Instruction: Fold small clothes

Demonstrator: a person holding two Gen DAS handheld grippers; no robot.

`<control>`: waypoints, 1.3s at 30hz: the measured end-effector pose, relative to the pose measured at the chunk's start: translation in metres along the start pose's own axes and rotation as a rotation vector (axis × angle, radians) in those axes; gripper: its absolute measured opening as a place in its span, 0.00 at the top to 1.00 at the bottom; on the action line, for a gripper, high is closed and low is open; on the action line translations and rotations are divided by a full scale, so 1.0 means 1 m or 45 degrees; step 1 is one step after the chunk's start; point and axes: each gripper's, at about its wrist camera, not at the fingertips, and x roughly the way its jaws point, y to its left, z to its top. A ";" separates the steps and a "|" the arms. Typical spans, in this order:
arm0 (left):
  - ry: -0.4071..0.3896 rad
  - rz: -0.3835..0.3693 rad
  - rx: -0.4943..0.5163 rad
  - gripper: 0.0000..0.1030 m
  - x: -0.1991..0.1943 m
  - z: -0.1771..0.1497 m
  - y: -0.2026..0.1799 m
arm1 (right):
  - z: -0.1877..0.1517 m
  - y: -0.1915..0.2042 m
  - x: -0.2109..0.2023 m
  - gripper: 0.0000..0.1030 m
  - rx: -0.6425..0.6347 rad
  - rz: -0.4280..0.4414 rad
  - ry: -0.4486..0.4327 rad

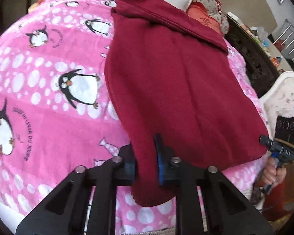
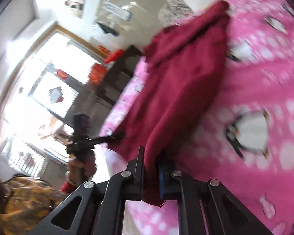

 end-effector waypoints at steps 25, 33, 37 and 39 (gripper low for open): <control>-0.154 0.004 -0.108 0.85 0.068 0.359 0.016 | 0.309 -0.124 0.050 0.68 0.249 -0.438 -0.387; -0.253 -0.011 0.027 0.73 0.032 0.359 -0.001 | 0.293 -0.059 0.008 0.59 -0.065 -0.477 -0.514; -0.237 -0.054 0.037 0.51 0.042 0.363 -0.013 | 0.291 -0.025 0.055 0.59 -0.277 -0.470 -0.337; -0.232 -0.041 0.041 0.51 0.047 0.366 -0.017 | 0.289 -0.017 0.085 0.59 -0.375 -0.530 -0.252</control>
